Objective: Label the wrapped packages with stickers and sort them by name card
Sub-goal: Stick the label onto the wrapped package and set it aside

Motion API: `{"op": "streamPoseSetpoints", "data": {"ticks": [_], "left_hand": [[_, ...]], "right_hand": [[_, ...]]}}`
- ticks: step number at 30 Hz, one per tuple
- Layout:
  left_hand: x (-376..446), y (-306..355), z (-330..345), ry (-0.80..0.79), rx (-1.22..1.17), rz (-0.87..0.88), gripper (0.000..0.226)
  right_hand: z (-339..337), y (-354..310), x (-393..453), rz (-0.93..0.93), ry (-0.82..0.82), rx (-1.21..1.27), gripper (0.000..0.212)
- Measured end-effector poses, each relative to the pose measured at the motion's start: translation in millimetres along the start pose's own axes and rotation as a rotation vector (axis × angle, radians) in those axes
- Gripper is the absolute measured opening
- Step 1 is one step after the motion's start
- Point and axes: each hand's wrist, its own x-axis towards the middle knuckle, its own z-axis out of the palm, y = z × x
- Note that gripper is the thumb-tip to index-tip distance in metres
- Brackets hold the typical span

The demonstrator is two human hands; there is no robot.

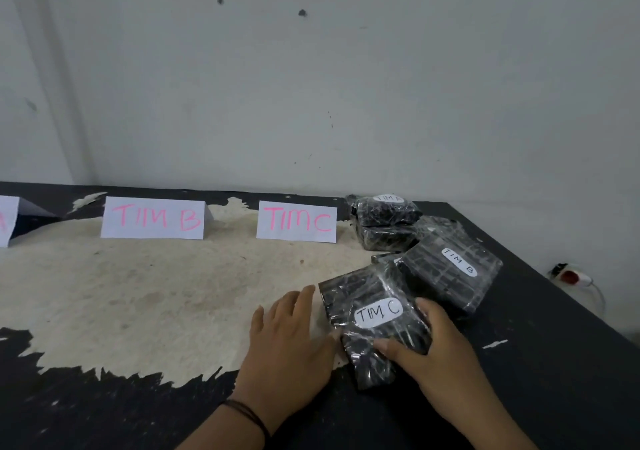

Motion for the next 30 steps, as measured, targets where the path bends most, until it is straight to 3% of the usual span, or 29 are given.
{"op": "streamPoseSetpoints", "data": {"ticks": [2,6,11,15,18,22,27,30], "left_hand": [[-0.6,-1.3,-0.2,-0.002,0.002,0.005,0.066],[-0.1,-1.1,-0.5,-0.017,0.010,0.012,0.065],[-1.0,-1.2,0.1,-0.010,-0.004,0.017,0.063],[-0.8,-0.4,0.0,-0.006,0.000,0.025,0.061],[-0.9,0.2,-1.2,-0.004,-0.006,0.016,0.059],[-1.5,0.1,-1.8,0.010,0.001,0.023,0.057],[-0.9,0.9,-1.1,0.026,-0.013,0.027,0.057],[-1.2,0.5,-1.0,0.033,-0.021,0.032,0.057]], "right_hand": [[-12.2,-3.9,-4.7,-0.007,0.043,0.064,0.080],[-40.2,2.1,-7.5,0.005,0.244,0.169,0.055],[-59.4,52.6,-13.3,0.281,0.618,0.541,0.045],[-70.3,70.1,-9.9,0.386,0.654,0.546,0.026],[-68.8,73.3,-7.3,0.405,0.590,0.412,0.031],[-68.1,65.7,-7.0,0.341,0.545,0.050,0.023],[-66.8,59.3,-8.7,0.480,0.442,-0.356,0.068],[-63.9,49.5,-13.3,0.415,0.501,-0.449,0.069]]}}
